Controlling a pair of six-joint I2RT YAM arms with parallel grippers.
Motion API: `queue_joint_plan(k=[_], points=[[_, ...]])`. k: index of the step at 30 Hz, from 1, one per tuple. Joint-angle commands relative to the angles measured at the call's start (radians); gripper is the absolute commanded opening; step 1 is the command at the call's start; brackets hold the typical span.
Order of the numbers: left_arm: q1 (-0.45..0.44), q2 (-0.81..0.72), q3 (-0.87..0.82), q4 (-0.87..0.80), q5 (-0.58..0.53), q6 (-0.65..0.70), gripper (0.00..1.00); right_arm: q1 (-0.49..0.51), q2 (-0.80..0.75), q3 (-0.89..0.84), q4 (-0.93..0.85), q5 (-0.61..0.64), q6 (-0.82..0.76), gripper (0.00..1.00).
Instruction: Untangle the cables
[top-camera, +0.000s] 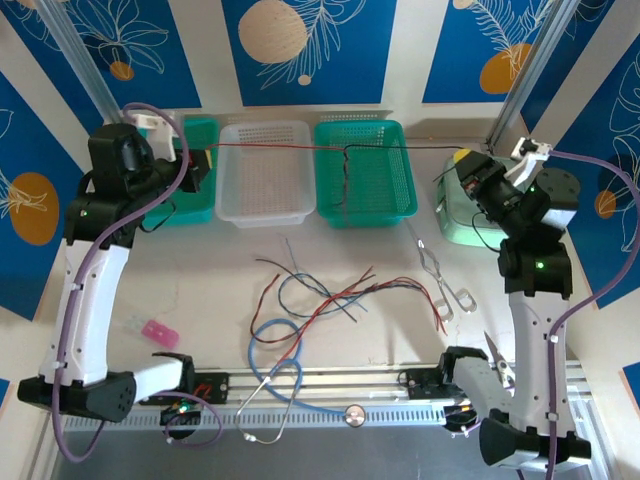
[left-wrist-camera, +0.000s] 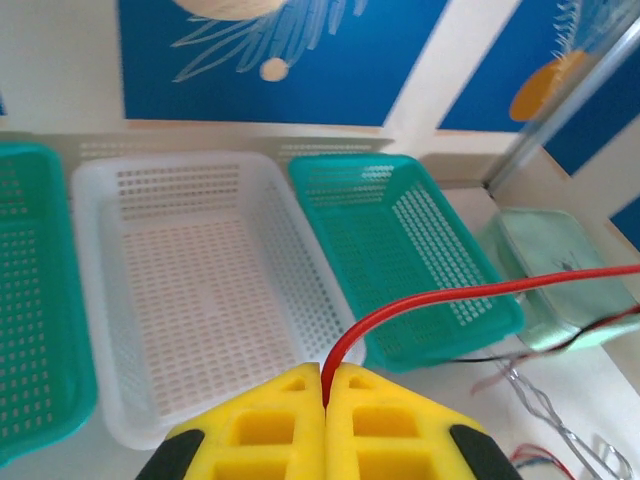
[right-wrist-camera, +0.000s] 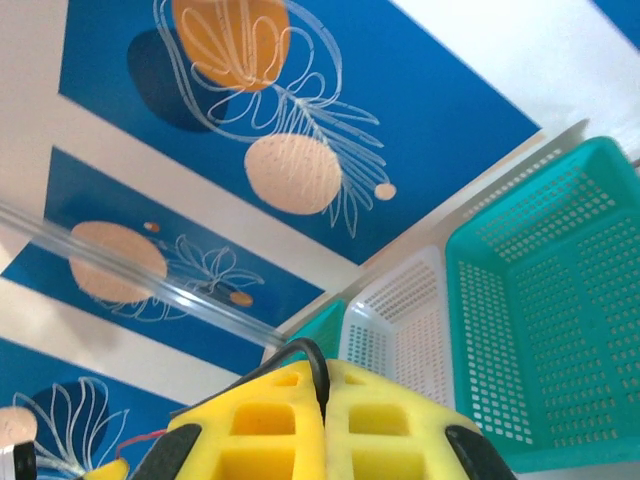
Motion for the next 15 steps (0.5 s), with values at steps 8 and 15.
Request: queue_joint_plan(k=[8,15], points=[[0.359,-0.034,-0.159,0.260,0.072,-0.255,0.00,-0.144,-0.038,0.090,-0.145,0.104,-0.009,0.00],[0.524,-0.084,-0.282,0.428,0.048,-0.491,0.00,-0.189,-0.056,0.103,-0.191,0.149,-0.034,0.00]])
